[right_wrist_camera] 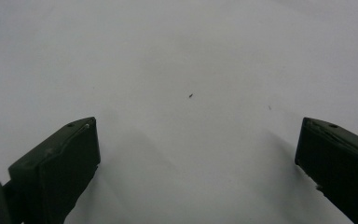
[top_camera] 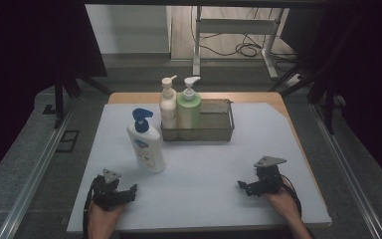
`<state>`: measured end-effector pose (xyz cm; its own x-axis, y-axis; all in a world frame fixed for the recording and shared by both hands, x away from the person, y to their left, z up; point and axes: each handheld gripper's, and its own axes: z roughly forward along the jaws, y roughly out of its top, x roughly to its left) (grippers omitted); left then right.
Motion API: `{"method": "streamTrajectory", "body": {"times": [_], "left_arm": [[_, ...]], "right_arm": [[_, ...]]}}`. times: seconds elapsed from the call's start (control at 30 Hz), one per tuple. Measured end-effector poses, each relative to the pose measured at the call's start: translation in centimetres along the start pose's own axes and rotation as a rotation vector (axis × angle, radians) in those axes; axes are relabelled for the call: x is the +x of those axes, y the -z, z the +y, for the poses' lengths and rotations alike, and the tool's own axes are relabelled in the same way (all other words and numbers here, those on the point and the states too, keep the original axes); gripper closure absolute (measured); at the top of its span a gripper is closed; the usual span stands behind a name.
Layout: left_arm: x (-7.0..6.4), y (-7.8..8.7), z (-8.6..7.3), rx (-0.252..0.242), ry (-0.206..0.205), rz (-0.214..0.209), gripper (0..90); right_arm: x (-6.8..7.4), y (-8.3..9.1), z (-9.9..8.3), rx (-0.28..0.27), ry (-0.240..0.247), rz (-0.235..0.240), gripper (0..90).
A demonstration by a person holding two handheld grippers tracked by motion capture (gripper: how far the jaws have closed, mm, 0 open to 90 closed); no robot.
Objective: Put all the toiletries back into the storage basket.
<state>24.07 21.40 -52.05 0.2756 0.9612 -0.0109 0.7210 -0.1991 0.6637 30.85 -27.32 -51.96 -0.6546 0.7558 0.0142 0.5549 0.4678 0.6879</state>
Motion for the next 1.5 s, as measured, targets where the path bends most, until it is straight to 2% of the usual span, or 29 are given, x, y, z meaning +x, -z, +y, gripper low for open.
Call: {"method": "streamTrajectory", "body": {"times": [0.13, 0.3, 0.63, 0.8, 1.03, 1.2, 1.5], "left_arm": [[-0.1, 0.2, 0.2, -0.008, -0.009, 0.027, 17.2], [0.2, 0.3, 0.5, -0.022, -0.007, 0.023, 27.2], [1.7, -0.4, 1.9, -0.041, 0.010, -0.063, 57.7], [2.4, -1.0, 2.7, -0.058, 0.010, -0.070, 70.1], [3.2, -2.3, 4.1, -0.072, 0.008, -0.115, 87.8], [3.6, -3.4, 5.0, -0.090, 0.002, -0.124, 89.2], [4.2, -5.5, 6.4, -0.121, 0.033, -0.175, 89.2]], "right_arm": [[0.0, -0.2, -0.2, -0.004, 0.007, -0.005, 0.0], [0.1, -0.2, -0.2, -0.005, 0.008, -0.006, 0.0], [0.0, -0.2, -0.2, -0.008, 0.009, -0.005, 0.0], [0.1, -0.2, -0.3, -0.008, 0.009, -0.006, 0.0], [0.1, -0.2, -0.3, -0.009, 0.009, -0.006, 0.0], [0.1, -0.2, -0.3, -0.010, 0.009, -0.007, 0.0], [0.1, -0.2, -0.3, -0.011, 0.009, -0.008, 0.0]]}}
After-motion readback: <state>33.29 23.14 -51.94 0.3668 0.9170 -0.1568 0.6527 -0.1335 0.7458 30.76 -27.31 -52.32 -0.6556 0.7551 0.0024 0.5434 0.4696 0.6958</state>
